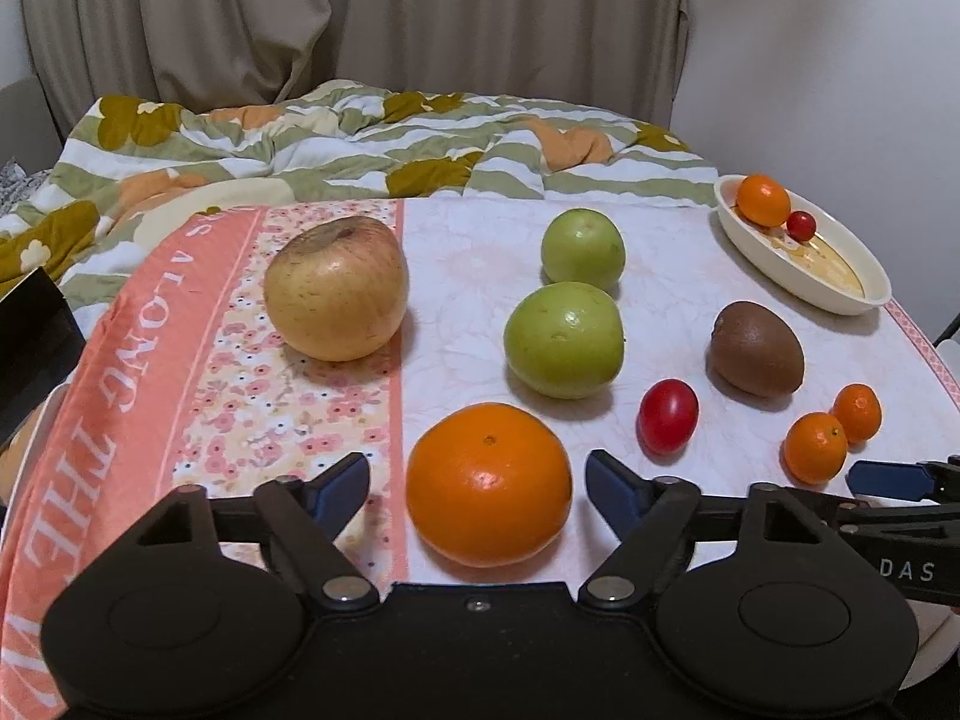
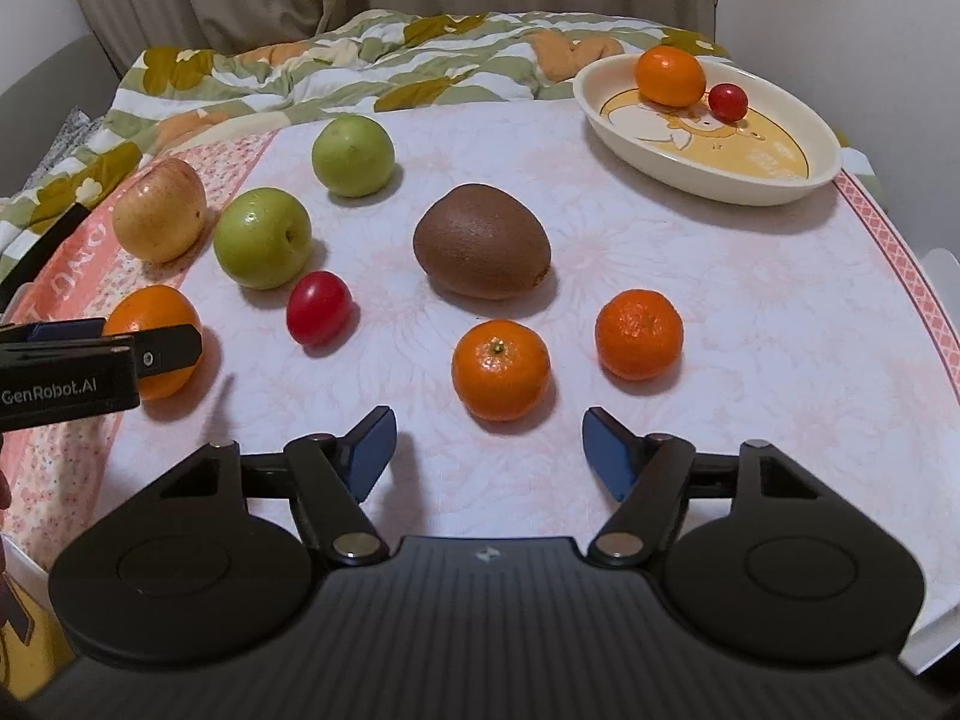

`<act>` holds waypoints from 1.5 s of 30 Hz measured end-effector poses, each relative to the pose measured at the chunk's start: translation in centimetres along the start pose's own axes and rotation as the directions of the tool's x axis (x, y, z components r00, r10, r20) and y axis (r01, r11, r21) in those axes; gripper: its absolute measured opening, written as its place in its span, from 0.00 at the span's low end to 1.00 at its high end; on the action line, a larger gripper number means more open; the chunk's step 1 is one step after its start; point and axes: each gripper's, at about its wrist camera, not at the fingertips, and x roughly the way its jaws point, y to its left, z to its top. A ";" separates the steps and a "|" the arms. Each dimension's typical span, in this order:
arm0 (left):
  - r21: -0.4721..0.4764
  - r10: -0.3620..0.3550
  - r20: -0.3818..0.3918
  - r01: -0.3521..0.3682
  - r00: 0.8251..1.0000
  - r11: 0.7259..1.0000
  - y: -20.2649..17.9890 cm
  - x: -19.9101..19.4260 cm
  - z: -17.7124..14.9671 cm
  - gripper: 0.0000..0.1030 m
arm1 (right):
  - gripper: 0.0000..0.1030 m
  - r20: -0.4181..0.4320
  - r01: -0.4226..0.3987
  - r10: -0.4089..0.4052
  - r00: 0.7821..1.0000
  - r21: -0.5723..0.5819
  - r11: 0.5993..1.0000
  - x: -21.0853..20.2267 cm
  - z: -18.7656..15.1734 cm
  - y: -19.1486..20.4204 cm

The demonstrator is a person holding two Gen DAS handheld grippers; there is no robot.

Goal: Organize fruits
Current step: 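Grasp the second large orange with the left tool while the right tool grasps a mandarin, then carry the orange and the mandarin over the cream bowl with both tools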

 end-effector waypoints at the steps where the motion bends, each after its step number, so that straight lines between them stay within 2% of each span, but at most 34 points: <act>1: 0.001 -0.001 -0.002 0.001 1.000 1.000 -0.1 0.1 0.0 0.75 | 0.79 -0.001 0.000 0.000 1.000 0.002 1.000 0.1 0.1 -0.1; 2: 0.001 -0.003 -0.006 0.003 1.000 1.000 -0.1 0.2 0.0 0.72 | 0.79 -0.001 0.000 0.000 1.000 0.000 1.000 0.2 0.2 -0.2; 3: -0.003 -0.007 -0.019 0.007 1.000 1.000 -0.1 0.3 0.0 0.62 | 0.79 -0.002 0.000 0.000 1.000 -0.003 1.000 0.3 0.3 -0.2; 18: -0.029 0.000 -0.034 -0.001 0.999 1.000 -0.2 -0.3 -0.4 0.62 | 0.73 -0.014 0.005 -0.006 1.000 -0.077 0.997 1.4 1.4 0.5; 21: -0.031 0.000 -0.035 -0.001 0.999 1.000 -0.2 -0.4 -0.4 0.61 | 0.50 0.000 0.017 -0.017 1.000 -0.108 0.994 1.3 1.6 0.8; 32: -0.054 -0.010 -0.040 0.008 0.999 0.998 -0.1 -2.4 -1.0 0.61 | 0.50 0.003 -0.014 0.015 1.000 -0.111 0.994 -0.5 1.6 1.3; 45: -0.043 -0.051 0.061 0.054 0.997 0.998 -1.1 -7.6 1.1 0.61 | 0.50 0.097 0.024 -0.014 0.995 -0.097 0.995 -7.3 3.0 1.1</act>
